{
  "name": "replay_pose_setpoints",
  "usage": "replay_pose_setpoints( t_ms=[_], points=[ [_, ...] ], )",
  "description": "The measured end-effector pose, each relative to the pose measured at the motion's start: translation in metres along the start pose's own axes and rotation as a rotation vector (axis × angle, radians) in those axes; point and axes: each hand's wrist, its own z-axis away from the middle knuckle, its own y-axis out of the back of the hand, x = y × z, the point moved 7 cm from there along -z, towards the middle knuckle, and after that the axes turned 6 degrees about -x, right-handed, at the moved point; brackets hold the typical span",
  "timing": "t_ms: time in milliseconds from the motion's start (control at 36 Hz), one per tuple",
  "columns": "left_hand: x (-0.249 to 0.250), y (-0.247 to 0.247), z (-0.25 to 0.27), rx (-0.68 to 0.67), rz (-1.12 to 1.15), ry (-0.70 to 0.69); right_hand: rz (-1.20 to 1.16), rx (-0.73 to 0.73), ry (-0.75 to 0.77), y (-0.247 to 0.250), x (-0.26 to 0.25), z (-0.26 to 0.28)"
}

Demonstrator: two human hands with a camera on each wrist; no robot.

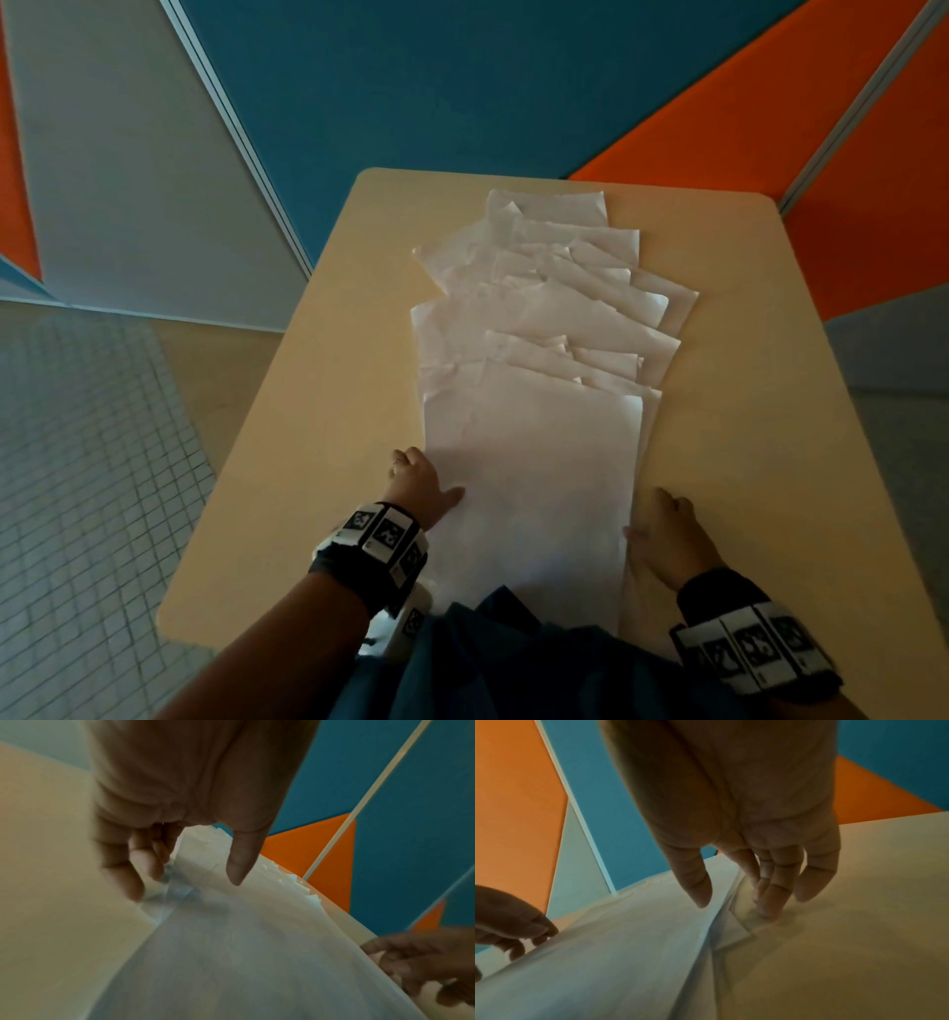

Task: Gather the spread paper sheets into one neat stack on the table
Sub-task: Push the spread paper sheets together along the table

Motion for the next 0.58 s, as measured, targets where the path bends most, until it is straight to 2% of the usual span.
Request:
replay_pose_setpoints(
  t_ms=[139,222,306,361,500,583],
  points=[
    [0.013,-0.011,0.007,-0.092,0.034,-0.055,0.015,-0.030,-0.032,-0.009,-0.001,0.000],
    [0.010,-0.004,0.005,-0.086,0.100,-0.036,0.008,-0.068,-0.049,-0.009,0.003,0.002],
    [0.002,-0.001,0.003,-0.085,0.134,0.002,-0.006,-0.027,-0.051,-0.006,0.008,0.002],
    [0.001,-0.005,0.002,-0.106,0.137,-0.020,0.017,-0.019,-0.043,-0.008,0.004,0.004],
    [0.010,-0.010,0.006,-0.138,0.105,-0.051,0.031,-0.101,-0.011,-0.018,-0.010,0.000],
    [0.008,0.003,-0.005,-0.057,0.100,-0.035,-0.059,-0.020,-0.067,0.003,-0.006,-0.012]
  ],
)
